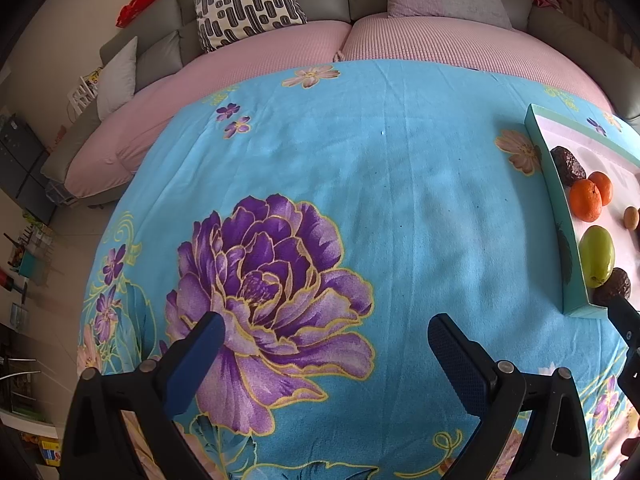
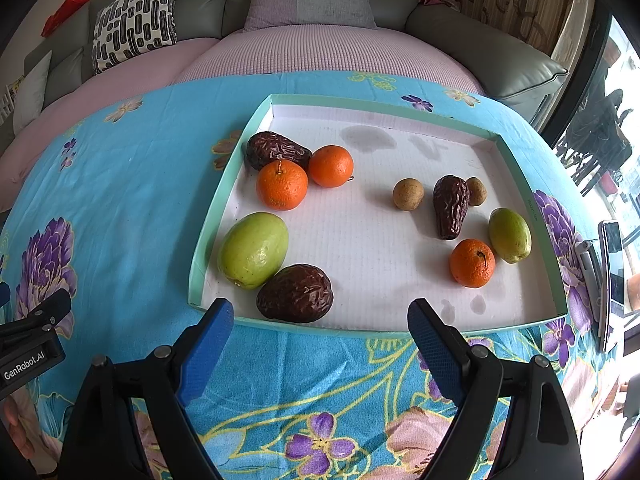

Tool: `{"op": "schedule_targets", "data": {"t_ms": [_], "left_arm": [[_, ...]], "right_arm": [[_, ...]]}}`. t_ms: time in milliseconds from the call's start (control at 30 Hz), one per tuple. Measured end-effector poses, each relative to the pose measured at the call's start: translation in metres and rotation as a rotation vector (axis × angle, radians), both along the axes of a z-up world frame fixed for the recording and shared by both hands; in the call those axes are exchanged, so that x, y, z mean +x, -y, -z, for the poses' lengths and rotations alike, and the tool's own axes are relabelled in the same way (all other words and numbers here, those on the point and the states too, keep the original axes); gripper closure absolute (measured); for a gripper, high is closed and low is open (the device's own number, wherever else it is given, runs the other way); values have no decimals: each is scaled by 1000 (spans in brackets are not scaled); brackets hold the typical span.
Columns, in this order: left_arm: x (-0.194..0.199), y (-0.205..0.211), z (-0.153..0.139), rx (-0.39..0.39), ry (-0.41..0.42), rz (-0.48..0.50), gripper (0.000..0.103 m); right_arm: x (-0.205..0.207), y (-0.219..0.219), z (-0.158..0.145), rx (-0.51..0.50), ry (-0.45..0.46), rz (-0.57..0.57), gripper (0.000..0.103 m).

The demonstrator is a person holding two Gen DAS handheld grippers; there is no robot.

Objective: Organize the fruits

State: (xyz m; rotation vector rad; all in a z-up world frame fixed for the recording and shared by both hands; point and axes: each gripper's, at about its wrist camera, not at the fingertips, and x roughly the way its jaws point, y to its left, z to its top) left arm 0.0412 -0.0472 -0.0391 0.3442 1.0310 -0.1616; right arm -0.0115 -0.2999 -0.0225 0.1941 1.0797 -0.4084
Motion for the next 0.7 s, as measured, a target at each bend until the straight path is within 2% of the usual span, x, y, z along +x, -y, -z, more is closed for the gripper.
{"op": "schedule_targets", "data": {"t_ms": [700], "left_arm": [[0, 0, 0, 0, 0, 1, 0]], "right_arm": [[0, 0, 1, 0, -3, -2, 14]]}}
